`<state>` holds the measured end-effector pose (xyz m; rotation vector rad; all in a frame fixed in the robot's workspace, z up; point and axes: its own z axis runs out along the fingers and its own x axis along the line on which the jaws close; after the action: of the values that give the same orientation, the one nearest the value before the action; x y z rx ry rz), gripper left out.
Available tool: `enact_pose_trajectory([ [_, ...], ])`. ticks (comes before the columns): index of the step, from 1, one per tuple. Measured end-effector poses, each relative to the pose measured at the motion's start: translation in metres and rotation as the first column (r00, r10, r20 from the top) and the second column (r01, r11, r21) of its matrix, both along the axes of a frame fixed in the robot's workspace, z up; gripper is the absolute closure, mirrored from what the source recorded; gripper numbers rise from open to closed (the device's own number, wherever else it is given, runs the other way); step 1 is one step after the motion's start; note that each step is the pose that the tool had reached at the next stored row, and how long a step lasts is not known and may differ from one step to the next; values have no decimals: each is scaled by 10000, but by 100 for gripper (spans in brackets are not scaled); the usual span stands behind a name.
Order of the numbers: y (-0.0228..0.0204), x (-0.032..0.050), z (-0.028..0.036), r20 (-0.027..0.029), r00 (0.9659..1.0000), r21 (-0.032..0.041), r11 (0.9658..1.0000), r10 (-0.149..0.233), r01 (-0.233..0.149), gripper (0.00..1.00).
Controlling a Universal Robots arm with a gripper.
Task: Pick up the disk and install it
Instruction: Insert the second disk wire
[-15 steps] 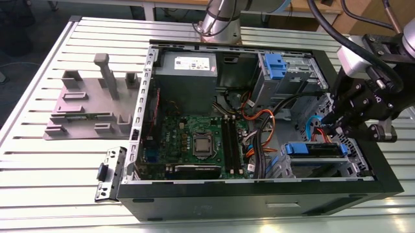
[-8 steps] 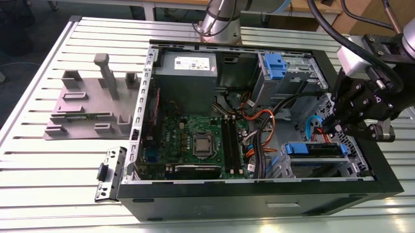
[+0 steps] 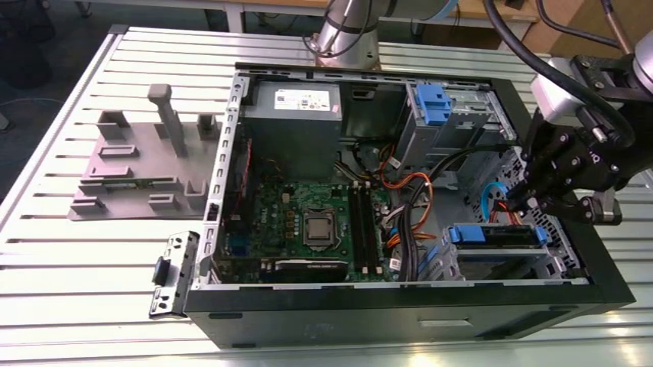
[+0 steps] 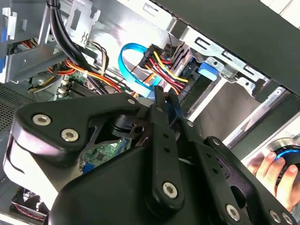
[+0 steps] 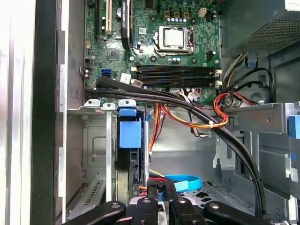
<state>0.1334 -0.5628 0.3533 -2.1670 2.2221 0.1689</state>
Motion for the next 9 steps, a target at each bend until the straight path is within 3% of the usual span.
enact_pose_trajectory([
  [6, -138, -13, -15, 0, 10000, 28, 10000, 0, 0, 80],
  [9, -171, -34, -34, 0, 10000, 137, 9999, 0, 0, 80],
])
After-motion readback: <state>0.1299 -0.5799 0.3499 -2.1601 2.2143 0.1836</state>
